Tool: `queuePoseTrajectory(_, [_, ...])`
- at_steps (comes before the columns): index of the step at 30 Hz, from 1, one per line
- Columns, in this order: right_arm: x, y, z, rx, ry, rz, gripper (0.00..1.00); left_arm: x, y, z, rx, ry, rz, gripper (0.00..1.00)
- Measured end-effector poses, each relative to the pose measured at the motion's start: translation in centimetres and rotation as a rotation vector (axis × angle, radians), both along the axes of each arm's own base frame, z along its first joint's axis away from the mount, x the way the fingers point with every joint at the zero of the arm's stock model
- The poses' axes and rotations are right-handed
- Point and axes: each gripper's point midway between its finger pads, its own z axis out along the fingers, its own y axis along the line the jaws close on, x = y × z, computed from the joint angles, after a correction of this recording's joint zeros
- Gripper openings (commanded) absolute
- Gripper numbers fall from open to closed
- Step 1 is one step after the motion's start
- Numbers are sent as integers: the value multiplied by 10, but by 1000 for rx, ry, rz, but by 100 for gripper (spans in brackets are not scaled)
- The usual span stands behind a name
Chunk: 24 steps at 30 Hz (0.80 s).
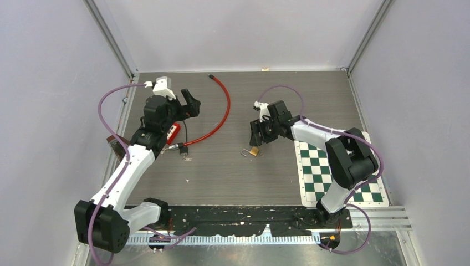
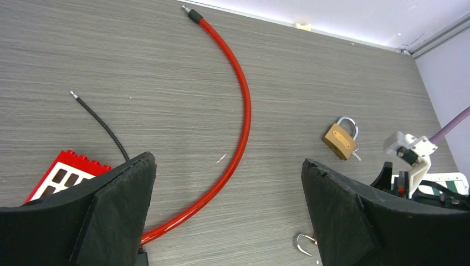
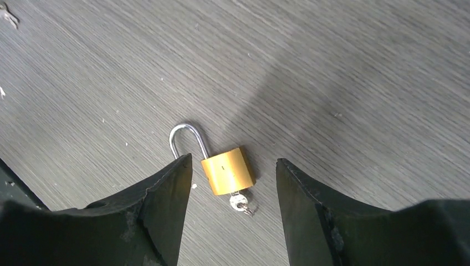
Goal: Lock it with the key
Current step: Place the lock at the center of the board, then pick up the lock from the center of the board.
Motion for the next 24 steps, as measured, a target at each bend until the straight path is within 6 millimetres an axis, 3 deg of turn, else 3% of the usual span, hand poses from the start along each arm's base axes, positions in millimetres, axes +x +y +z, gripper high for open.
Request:
queuePoseTrajectory(6, [-16,1,-9,-87,-10,95,53,-1,-1,0,-24,8,7,100])
queuePoseTrajectory(13, [-18,32,2,-163,-69,225,44,-2,-1,-1,-29,16,6,100])
queuePoseTrajectory(16, [-21,41,0,-209,-104,269,31,-2,-2,-1,-30,17,4,100])
queuePoseTrajectory(20, [-26,42,-11,-281,-112,303,22,-2,-2,-2,-31,18,3,100])
queuePoseTrajectory(24, [-26,37,-20,-345,-118,314,22,-2,-2,-2,-30,19,3,100])
